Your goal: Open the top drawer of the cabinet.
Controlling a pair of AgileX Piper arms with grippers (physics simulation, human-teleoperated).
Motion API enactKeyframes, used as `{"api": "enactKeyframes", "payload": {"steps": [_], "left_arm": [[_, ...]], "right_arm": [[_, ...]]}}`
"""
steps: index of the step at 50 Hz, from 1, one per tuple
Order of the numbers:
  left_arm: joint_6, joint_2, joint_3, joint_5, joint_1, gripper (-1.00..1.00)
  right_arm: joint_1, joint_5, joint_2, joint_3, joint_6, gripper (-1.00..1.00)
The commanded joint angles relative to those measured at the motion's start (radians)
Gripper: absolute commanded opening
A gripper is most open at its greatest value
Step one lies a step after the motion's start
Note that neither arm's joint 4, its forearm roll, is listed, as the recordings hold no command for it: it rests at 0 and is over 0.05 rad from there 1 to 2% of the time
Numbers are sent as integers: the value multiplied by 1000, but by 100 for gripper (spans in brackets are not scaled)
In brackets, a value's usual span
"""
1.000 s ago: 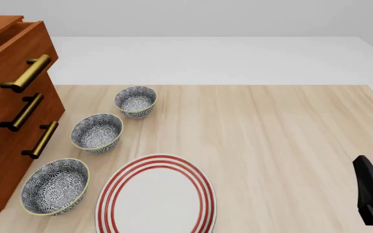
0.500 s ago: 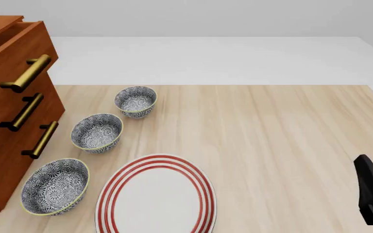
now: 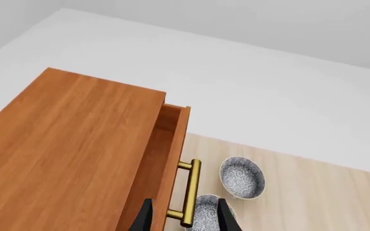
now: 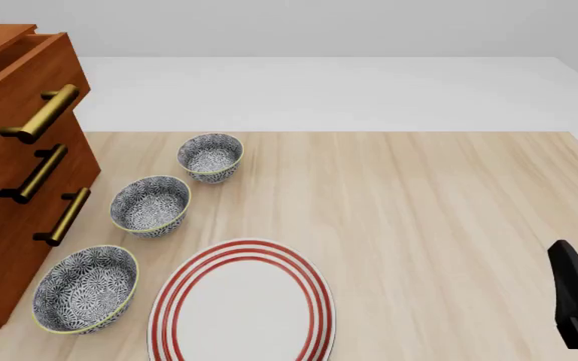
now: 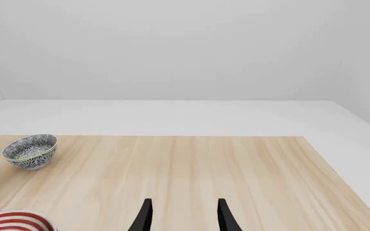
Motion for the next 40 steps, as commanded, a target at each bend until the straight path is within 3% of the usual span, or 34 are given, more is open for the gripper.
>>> {"api": "enactKeyframes", "payload": {"steps": [1,40], "left_arm": [[1,6,26,-15,2,100],[-23,44,80,-52,-12,100]], "right_arm": [[0,0,0,0,0,100],[1,1,0,-1,0,100]]}}
